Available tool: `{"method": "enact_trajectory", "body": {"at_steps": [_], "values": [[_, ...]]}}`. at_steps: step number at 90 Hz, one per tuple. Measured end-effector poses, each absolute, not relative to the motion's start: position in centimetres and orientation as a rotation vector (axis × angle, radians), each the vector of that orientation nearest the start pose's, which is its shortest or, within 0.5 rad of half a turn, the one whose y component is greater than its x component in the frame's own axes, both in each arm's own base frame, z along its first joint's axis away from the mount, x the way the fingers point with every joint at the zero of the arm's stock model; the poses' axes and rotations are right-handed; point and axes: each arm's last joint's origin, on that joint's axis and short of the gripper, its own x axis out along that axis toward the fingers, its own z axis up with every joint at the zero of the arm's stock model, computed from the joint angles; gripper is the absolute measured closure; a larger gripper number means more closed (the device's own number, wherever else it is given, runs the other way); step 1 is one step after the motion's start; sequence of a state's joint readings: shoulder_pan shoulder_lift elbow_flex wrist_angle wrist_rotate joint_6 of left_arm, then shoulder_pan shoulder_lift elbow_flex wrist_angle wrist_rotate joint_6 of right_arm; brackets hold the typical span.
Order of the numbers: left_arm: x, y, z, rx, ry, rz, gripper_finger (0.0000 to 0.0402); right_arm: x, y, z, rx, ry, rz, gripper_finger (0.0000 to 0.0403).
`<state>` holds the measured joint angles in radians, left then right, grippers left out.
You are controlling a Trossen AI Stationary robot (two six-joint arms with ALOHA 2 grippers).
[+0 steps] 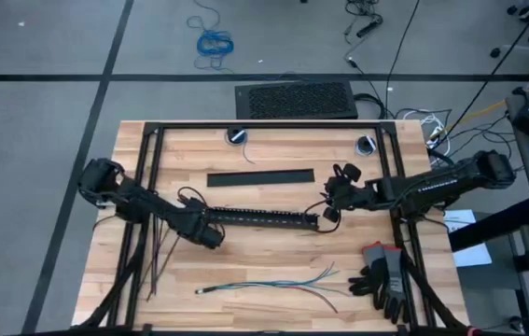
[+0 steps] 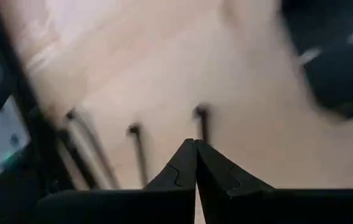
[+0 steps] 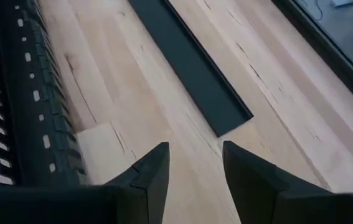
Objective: Ziptie cables
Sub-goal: Wrap the cable wires with the black zip tie
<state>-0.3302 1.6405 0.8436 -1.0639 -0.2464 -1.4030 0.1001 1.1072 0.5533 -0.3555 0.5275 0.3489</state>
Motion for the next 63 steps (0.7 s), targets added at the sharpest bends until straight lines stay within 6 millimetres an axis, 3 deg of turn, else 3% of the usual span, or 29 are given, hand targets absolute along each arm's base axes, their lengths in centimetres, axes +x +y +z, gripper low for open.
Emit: {"method": "enact_trajectory", "body": {"at_steps": [13, 34, 47, 63], "values": [[22.4, -6.2, 14.0, -0.511, 1.361, 1.054, 0.0327, 19.8, 0.5, 18.8, 0.035, 0.802, -0.539, 0.0261], [21.7, -5.1, 14.3, -0.471, 1.428, 1.133, 0.0237, 19.7, 0.5, 18.7, 0.034, 0.818, -0.543, 0.0261], [21.5, -5.1, 14.3, -0.483, 1.468, 1.136, 0.022, 19.7, 0.5, 18.7, 0.039, 0.816, -0.545, 0.0261], [21.6, -5.4, 13.1, -0.529, 1.452, 1.003, 0.0219, 19.5, 0.5, 18.5, 0.065, 0.833, -0.562, 0.0261]]}}
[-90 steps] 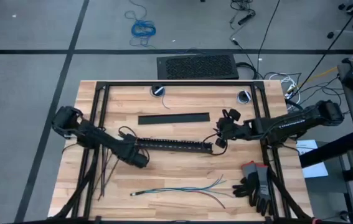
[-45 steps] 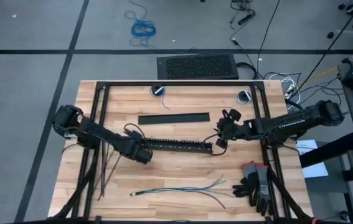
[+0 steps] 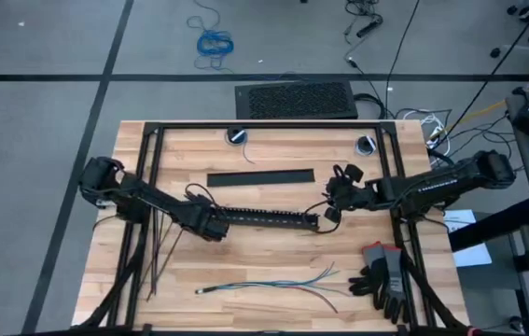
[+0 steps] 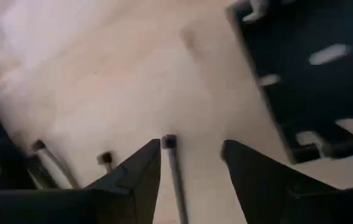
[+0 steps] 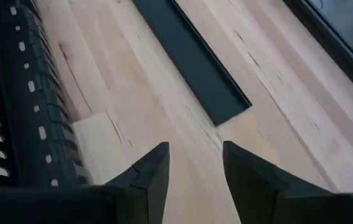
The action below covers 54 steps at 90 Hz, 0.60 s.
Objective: Ziptie cables
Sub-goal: Wrap the cable wires with the black zip tie
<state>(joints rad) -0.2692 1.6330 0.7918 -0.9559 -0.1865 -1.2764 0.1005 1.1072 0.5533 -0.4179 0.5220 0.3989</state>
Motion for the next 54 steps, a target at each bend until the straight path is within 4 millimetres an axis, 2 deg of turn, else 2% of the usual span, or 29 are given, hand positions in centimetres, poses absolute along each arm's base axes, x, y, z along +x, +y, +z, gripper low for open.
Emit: {"method": "enact_trajectory", "body": {"at_steps": [12, 44, 54], "values": [[21.0, -5.0, 12.4, -0.563, 1.459, 1.035, 0.0219, 19.2, 0.6, 18.3, 0.073, 0.856, -0.573, 0.0261], [20.1, -4.8, 13.2, -0.578, 1.479, 1.07, 0.0219, 19.3, 0.6, 18.4, 0.076, 0.848, -0.574, 0.0261], [19.8, -4.5, 12.5, -0.576, 1.443, 1.069, 0.022, 19.3, 0.6, 18.4, 0.077, 0.843, -0.574, 0.0261]]}}
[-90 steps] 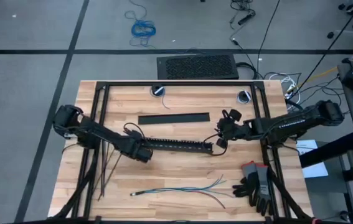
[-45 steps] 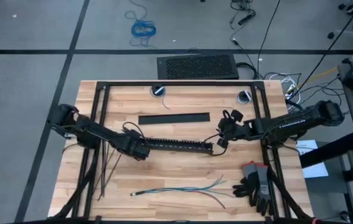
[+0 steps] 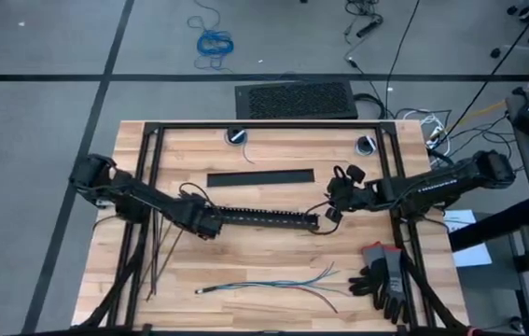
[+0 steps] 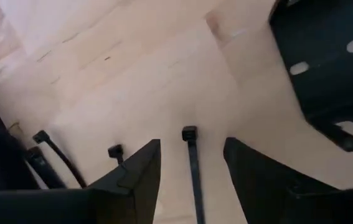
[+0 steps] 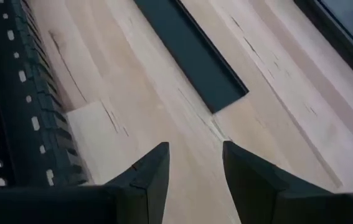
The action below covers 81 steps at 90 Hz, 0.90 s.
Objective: Ziptie cables
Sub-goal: Wrap the cable wires with the black zip tie
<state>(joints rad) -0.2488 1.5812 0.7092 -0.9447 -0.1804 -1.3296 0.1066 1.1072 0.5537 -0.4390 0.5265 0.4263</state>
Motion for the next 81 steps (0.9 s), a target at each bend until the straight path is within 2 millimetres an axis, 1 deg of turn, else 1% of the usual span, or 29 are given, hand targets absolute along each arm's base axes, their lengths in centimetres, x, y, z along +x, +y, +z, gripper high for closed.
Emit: {"method": "enact_trajectory", "body": {"at_steps": [10, 23, 34, 42, 55, 70, 81], "values": [[19.4, -4.3, 11.8, -0.609, 1.414, 1.056, 0.022, 19.3, 0.6, 18.4, 0.078, 0.849, -0.57, 0.0261], [19.5, -4.4, 11.8, -0.627, 1.397, 1.075, 0.0229, 19.2, 0.8, 18.4, 0.081, 0.853, -0.567, 0.0261], [19.5, -4.3, 12.1, -0.651, 1.365, 1.075, 0.0267, 19.2, 0.9, 18.4, 0.08, 0.852, -0.564, 0.0261], [19.5, -4.3, 12.2, -0.669, 1.337, 1.087, 0.031, 19.3, 0.9, 18.4, 0.082, 0.849, -0.563, 0.0261], [19.5, -4.2, 12.1, -0.642, 1.313, 1.091, 0.0383, 19.2, 0.9, 18.3, 0.081, 0.854, -0.562, 0.0261], [19.5, -4.1, 12.1, -0.605, 1.304, 1.086, 0.0396, 19.2, 0.9, 18.3, 0.085, 0.854, -0.563, 0.0261], [19.7, -4.3, 13.0, -0.579, 1.257, 1.084, 0.0401, 19.2, 0.9, 18.3, 0.084, 0.855, -0.564, 0.0261]]}}
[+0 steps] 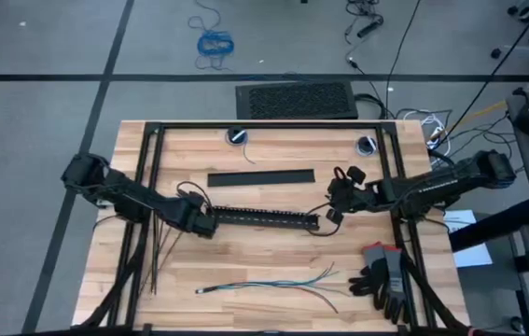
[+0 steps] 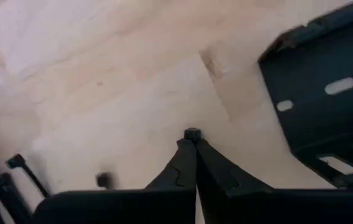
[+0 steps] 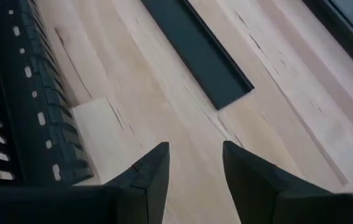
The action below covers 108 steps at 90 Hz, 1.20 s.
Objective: Ziptie cables
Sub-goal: Wrap the cable wires with the black zip tie
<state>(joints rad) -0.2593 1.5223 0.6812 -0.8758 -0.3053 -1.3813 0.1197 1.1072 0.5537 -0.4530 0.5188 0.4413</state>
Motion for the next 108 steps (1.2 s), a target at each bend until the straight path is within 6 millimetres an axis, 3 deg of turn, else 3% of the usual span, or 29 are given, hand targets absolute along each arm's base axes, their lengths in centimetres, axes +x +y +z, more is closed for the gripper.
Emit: {"method": "enact_trajectory", "body": {"at_steps": [26, 67, 93, 108], "values": [[21.0, -4.5, 18.2, -0.577, 0.946, 0.996, 0.0402, 19.2, 0.8, 18.4, 0.069, 0.849, -0.568, 0.0261], [20.7, -4.1, 25.7, -0.493, 0.572, 0.88, 0.0402, 19.9, 0.9, 18.9, 0.08, 0.766, -0.554, 0.0261], [20.6, -4.6, 25.9, -0.51, 0.657, 0.79, 0.0397, 20.2, 1.0, 19.0, 0.091, 0.754, -0.495, 0.0261], [20.4, -5.4, 24.2, -0.554, 0.774, 0.739, 0.0343, 20.2, 1.1, 19.0, 0.102, 0.761, -0.484, 0.0261]]}}
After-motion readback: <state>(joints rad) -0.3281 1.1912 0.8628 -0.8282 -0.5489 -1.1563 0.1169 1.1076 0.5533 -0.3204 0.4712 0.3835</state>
